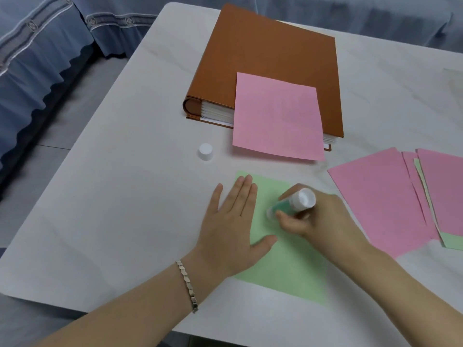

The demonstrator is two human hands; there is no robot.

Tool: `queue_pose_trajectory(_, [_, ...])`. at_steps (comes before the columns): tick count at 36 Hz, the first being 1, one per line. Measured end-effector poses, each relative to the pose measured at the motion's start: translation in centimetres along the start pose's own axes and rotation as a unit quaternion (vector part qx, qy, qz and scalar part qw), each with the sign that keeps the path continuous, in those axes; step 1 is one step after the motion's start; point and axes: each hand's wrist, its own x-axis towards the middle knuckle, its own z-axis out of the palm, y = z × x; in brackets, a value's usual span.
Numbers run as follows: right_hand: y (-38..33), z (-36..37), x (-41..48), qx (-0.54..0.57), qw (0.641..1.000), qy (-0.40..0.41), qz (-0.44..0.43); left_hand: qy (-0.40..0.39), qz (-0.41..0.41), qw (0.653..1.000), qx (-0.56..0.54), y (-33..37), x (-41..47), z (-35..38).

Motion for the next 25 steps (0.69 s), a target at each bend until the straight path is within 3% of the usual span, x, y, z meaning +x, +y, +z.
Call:
queue_pose_trajectory(8, [0.5, 1.2, 1.1, 0.006, 1.000, 0.024, 0.014, 0.005, 0.000, 1.000, 0.000, 0.1, 0.0, 0.0])
queue_pose_trajectory(17, [0.4, 1.4, 3.7, -0.012, 0.994, 0.105, 0.012, -0.017, -0.009, 1.000, -0.002, 0.2, 0.1, -0.3])
queue_pose_trajectory(25, [1.1, -2.2, 0.9, 0.037, 0.979, 0.199, 0.036, -0.020, 0.001, 1.000, -0.013, -0.3, 0.0, -1.0])
